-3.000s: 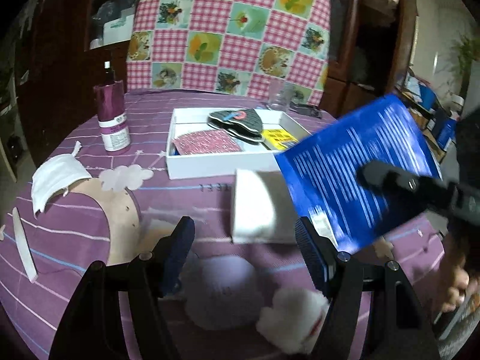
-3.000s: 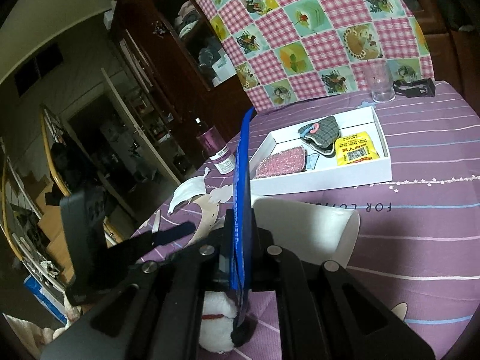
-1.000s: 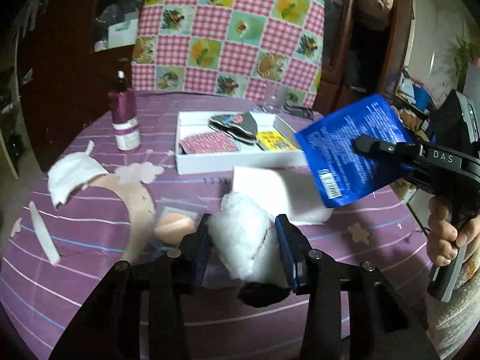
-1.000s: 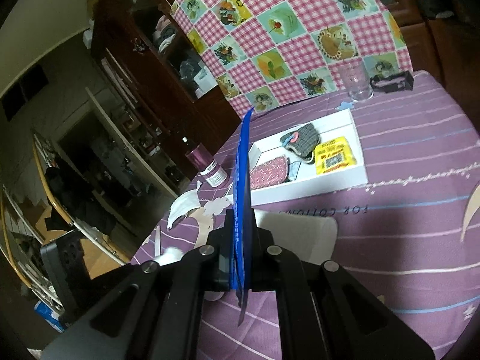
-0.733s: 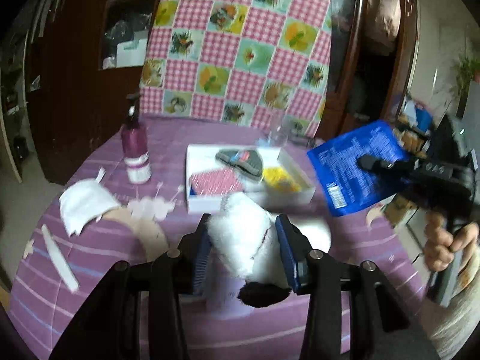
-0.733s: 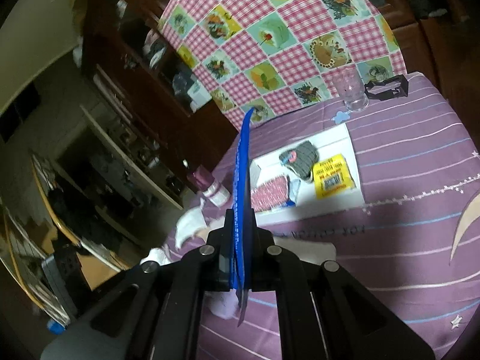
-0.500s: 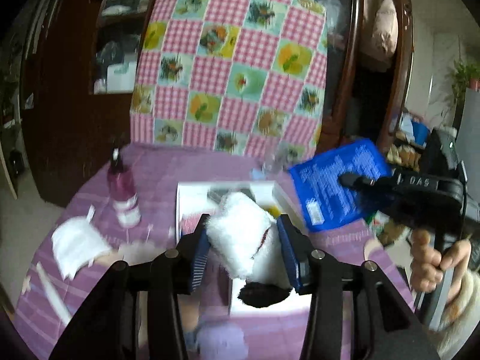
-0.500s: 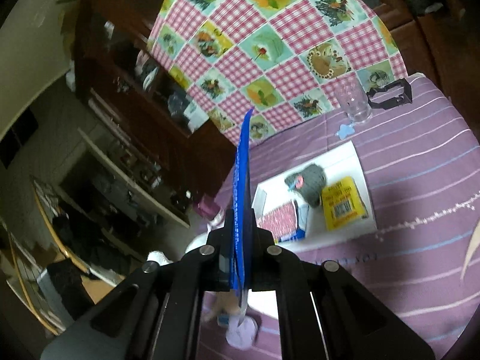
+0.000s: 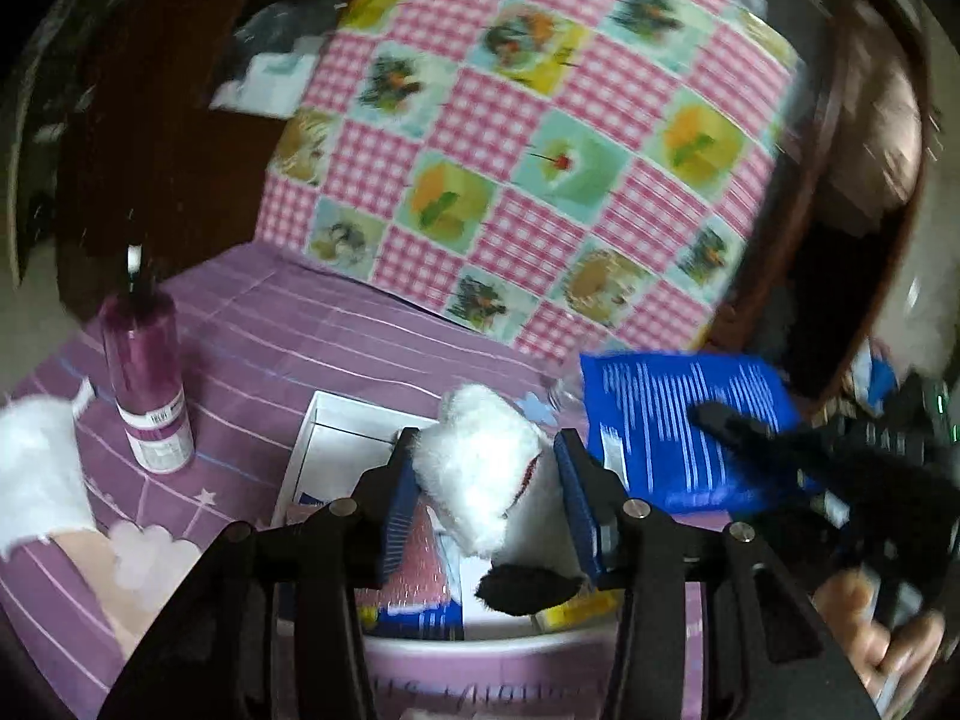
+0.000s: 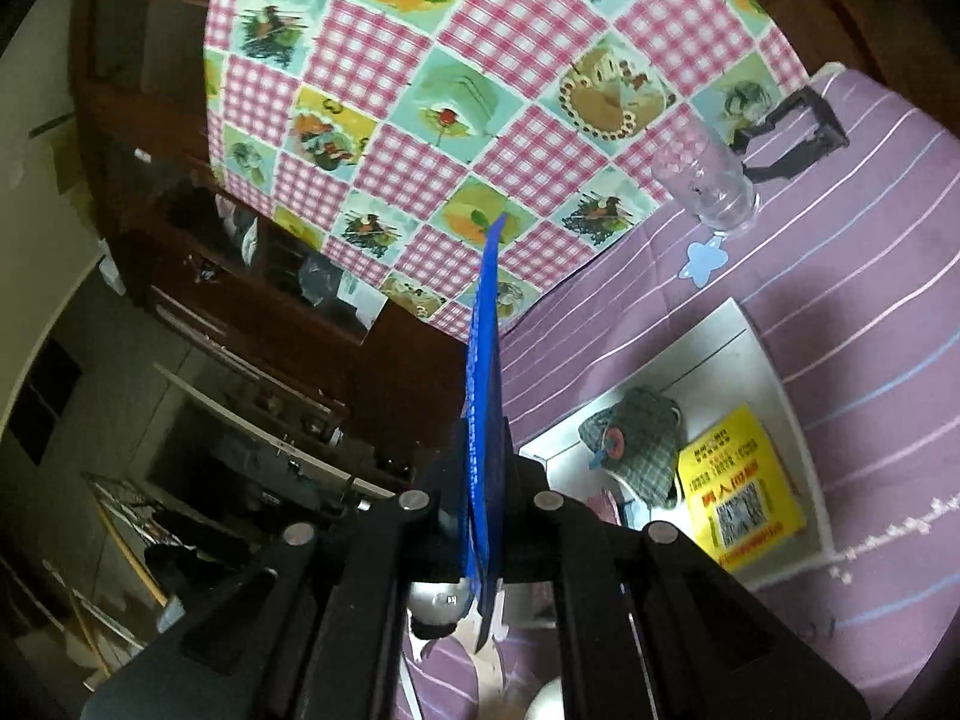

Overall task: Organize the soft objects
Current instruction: 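Carry the plush dog with the left tool while the right tool carries the blue packet over the box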

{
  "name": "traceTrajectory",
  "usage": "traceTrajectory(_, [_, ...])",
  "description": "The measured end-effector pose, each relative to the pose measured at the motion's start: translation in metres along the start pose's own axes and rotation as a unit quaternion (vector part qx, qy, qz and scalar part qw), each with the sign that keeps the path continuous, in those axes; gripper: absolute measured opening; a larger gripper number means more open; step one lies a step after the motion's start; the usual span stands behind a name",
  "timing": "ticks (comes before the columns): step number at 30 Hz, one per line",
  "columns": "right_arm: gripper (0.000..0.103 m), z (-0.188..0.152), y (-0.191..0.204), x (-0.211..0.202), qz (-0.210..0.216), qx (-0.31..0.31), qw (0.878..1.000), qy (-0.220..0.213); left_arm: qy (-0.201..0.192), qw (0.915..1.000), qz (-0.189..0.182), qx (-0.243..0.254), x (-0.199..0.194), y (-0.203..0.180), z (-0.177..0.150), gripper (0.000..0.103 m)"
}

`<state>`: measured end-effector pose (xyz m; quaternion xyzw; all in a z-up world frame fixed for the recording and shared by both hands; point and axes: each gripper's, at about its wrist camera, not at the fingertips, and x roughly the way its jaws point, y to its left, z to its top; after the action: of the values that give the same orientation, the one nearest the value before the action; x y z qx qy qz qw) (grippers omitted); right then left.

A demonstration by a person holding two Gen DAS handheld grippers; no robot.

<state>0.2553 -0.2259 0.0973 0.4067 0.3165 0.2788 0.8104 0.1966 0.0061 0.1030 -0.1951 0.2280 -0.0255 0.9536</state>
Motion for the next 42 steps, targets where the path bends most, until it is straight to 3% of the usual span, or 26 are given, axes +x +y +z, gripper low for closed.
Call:
traceTrajectory(2, [0.007,-0.004,-0.004,0.008,-0.004,-0.007,1.000,0.003,-0.006,0.9997,0.022,-0.003,0.005,0.006,-0.003,0.044])
traceTrajectory(5, [0.007,-0.013,-0.010,0.018,-0.006,-0.027,0.999,0.017,-0.008,0.9986,0.042,0.032,0.004,0.006,-0.009,0.044])
traceTrajectory(13, [0.007,-0.027,-0.014,0.035,-0.023,-0.055,0.997,0.046,0.007,0.9931,0.057,0.102,0.008,0.001,-0.013,0.044])
traceTrajectory(19, [0.007,-0.025,-0.012,0.030,-0.024,-0.065,0.997,0.036,0.032,0.9954,0.057,0.071,0.017,0.019,-0.010,0.044])
traceTrajectory(24, [0.007,-0.025,-0.016,0.030,-0.031,-0.063,0.997,0.033,0.088,0.9945,0.050,0.029,0.035,0.041,-0.011,0.044])
traceTrajectory(32, [0.007,-0.030,-0.044,0.055,-0.035,-0.027,0.996,0.077,0.182,0.9804,0.075,0.004,0.076,0.067,-0.035,0.044])
traceTrajectory(39, [0.007,-0.037,-0.055,0.068,-0.091,-0.037,0.991,0.096,0.180,0.9810,0.072,0.009,0.074,0.065,-0.037,0.047])
traceTrajectory(42, [0.007,-0.037,-0.055,0.069,-0.104,-0.043,0.989,0.100,0.183,0.9817,0.052,-0.008,0.074,0.067,-0.036,0.049])
